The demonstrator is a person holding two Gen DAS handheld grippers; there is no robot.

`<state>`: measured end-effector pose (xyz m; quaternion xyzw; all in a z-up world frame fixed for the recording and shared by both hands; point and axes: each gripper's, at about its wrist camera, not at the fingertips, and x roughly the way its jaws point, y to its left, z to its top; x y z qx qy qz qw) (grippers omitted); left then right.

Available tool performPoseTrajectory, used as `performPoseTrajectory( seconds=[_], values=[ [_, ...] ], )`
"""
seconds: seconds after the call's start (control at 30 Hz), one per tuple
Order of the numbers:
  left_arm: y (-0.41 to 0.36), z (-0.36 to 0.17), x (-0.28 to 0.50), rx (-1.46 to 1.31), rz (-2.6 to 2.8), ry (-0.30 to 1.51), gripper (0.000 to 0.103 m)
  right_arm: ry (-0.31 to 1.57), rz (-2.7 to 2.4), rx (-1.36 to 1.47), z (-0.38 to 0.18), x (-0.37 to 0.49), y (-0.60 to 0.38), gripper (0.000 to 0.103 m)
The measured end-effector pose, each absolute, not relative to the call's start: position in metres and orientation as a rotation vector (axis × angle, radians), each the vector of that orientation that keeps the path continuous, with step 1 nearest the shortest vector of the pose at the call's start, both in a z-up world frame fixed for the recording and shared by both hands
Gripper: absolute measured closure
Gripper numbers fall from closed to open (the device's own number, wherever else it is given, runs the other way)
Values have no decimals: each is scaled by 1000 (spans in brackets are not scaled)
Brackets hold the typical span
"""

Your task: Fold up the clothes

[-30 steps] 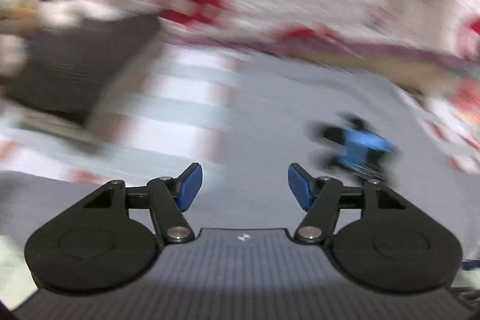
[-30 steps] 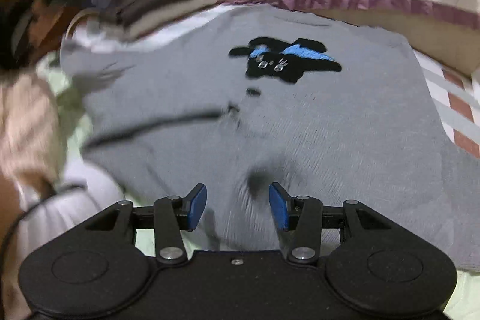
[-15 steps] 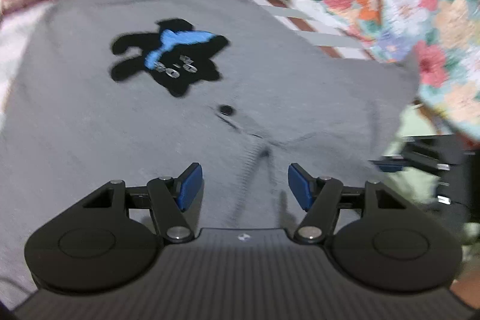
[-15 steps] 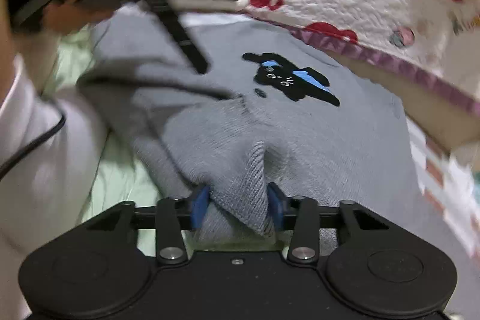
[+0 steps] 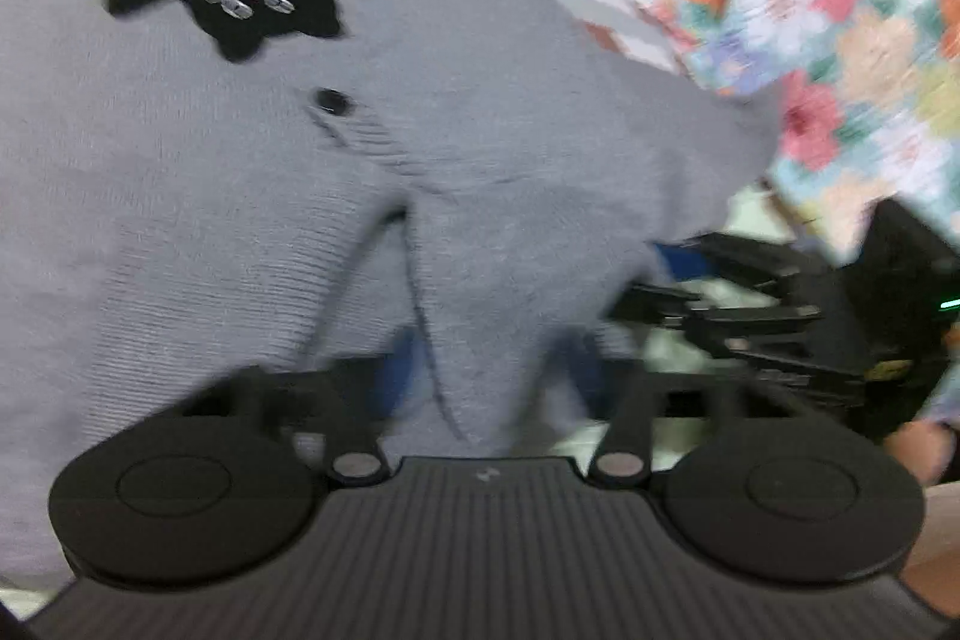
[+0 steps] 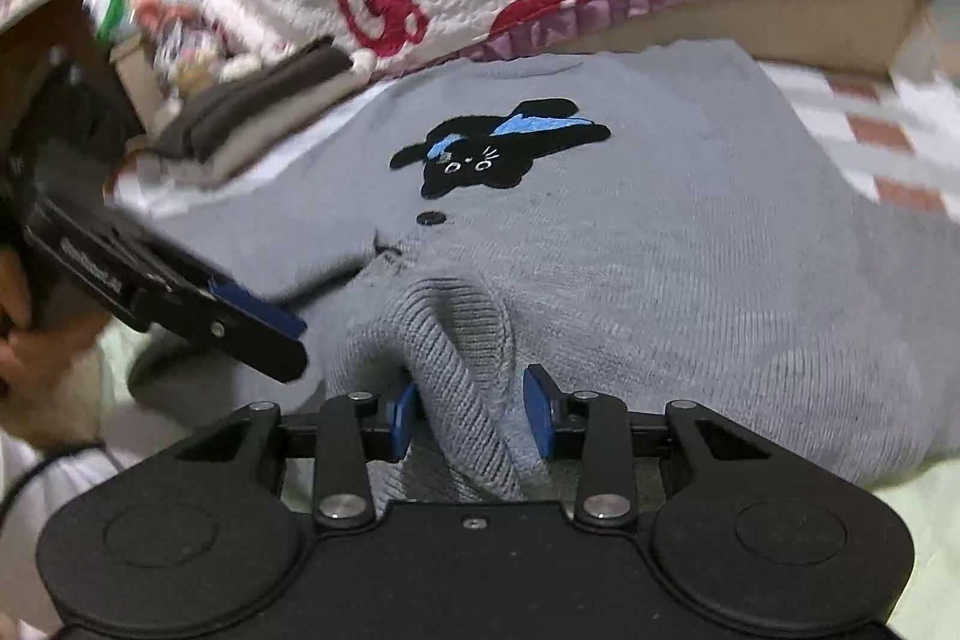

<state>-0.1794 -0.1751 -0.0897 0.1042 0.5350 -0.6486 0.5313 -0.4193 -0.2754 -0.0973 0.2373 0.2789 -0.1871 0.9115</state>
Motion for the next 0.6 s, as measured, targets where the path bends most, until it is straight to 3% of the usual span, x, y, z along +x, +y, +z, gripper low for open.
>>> performPoseTrajectory(
  seconds=[0.2,0.4,0.47,0.6],
  values=[
    [-204,-75,-166,4,-1554,1333,101,587,-344,400,-97,-414,-274,62],
    [-237,-65,-155,-55,-1537,1290,103,669,-297,136,-92,-395,-254,53],
    [-244,-65,-154,-50,-1520,1291,103,697,-272,43,-91,-390,-244,46],
    [-239,-60,-162,136,-1489,1210,103,727,-206,-116,-89,-385,-226,48]
  ],
)
